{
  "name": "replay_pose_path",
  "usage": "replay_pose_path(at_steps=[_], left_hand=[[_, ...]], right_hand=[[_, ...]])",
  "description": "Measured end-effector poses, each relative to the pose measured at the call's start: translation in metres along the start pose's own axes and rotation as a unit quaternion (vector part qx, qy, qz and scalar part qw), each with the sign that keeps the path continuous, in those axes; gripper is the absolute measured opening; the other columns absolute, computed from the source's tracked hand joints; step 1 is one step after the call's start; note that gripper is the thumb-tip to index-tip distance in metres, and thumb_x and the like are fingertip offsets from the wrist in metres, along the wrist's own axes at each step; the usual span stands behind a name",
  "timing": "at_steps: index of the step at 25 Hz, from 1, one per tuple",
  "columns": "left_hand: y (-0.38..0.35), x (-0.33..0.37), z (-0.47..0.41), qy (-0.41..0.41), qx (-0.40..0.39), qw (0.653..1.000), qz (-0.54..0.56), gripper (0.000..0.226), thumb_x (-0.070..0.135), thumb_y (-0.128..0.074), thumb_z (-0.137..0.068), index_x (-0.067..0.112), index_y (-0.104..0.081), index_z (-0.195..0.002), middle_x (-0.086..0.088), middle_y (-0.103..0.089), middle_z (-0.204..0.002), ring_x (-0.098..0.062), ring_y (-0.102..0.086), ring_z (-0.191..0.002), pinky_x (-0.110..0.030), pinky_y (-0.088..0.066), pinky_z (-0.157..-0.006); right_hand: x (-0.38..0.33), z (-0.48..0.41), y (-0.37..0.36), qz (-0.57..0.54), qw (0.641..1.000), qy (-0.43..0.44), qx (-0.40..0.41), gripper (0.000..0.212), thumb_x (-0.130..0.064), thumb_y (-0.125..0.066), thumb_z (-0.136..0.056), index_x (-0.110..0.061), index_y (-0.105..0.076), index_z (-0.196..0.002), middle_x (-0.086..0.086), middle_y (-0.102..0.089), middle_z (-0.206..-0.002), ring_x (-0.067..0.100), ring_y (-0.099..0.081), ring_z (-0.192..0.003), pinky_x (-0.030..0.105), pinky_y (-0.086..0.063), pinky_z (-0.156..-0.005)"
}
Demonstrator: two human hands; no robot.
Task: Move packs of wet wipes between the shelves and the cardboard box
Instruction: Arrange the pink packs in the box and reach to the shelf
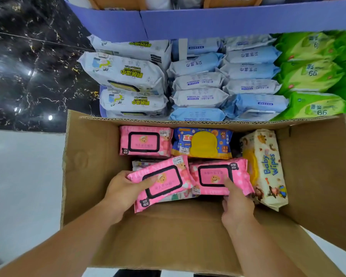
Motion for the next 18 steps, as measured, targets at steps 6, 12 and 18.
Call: replay_pose_path(at_steps=[6,12,18], left_hand=[[0.014,-0.003,0.009,-0.003,-0.026,0.999,0.041,0.062,0.016,-0.087,-0.074,0.017,-0.052,-0.126,-0.01,-0.077,-0.106,-0.023,-0.078,-0.086,-0.036,-0.062,-0.07],[-0.02,0.048,-0.016,-0.044,-0.246,0.807,-0.535,0.077,0.045,-0.092,-0.061,0.027,-0.057,-0.128,0.005,-0.066,-0.132,-0.012,-0.066,-0.113,-0.033,-0.054,-0.1],[-0.108,0.08,-0.021,-0.157,-0.226,0.791,-0.546,0.12,0.07,-0.081,-0.064,0.026,-0.02,-0.156,0.001,-0.036,-0.16,-0.021,-0.044,-0.138,-0.035,-0.042,-0.111]], right_hand=[[0.022,-0.014,-0.037,0.021,0.988,-0.045,-0.144,0.07,-0.016,-0.089,-0.07,-0.025,-0.058,-0.133,-0.007,-0.066,-0.127,0.019,-0.048,-0.133,0.043,-0.035,-0.108],[0.011,-0.012,-0.033,-0.031,0.99,0.02,-0.133,0.083,-0.025,-0.093,-0.066,-0.027,-0.049,-0.136,-0.004,-0.072,-0.119,0.021,-0.067,-0.112,0.052,-0.042,-0.108],[-0.007,-0.001,-0.015,0.034,0.986,0.11,-0.122,0.084,-0.018,-0.096,-0.061,-0.021,-0.047,-0.129,0.001,-0.072,-0.111,0.02,-0.073,-0.098,0.046,-0.059,-0.087]])
Point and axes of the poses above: each hand's wrist, its own z-axis away from the middle knuckle, its own y-axis out of the back of the hand, x = y × z, the point moved 7 cm from there along -z, towards the middle knuckle
